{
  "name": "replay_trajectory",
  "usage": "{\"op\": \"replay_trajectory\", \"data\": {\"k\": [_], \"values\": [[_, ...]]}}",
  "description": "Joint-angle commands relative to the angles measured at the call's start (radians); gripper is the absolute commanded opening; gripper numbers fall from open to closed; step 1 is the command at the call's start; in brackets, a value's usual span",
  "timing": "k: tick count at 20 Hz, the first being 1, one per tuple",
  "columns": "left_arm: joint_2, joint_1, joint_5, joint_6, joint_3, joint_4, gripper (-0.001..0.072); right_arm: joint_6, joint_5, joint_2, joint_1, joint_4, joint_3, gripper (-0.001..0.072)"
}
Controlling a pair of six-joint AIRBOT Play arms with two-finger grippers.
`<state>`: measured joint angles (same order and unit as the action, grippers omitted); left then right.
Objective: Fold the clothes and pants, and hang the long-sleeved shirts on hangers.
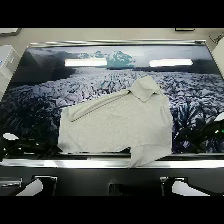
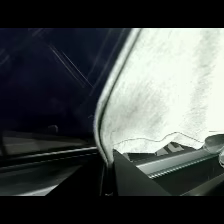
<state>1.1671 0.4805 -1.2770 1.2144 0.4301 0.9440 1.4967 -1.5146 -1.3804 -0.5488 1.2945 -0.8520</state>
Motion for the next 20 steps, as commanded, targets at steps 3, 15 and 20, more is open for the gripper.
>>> {"op": "replay_trajectory", "data": {"k": [3,15,20], "values": [[-0.049,-0.002,-0.014,0.001,0.000,-0.003,0.0023,-0.085,0.184,0.002,0.000,-0.147,0.168,0.0617],[-0.255,-0.002,0.097,0.004,0.519,-0.303,0.0021,-0.181,0.073,0.171,0.000,-0.431,-0.320,0.0047],[-0.423,-0.002,0.412,-0.126,1.141,-0.494,0.0022,-0.257,0.389,0.371,0.000,-0.501,-1.051,0.0047]]}}
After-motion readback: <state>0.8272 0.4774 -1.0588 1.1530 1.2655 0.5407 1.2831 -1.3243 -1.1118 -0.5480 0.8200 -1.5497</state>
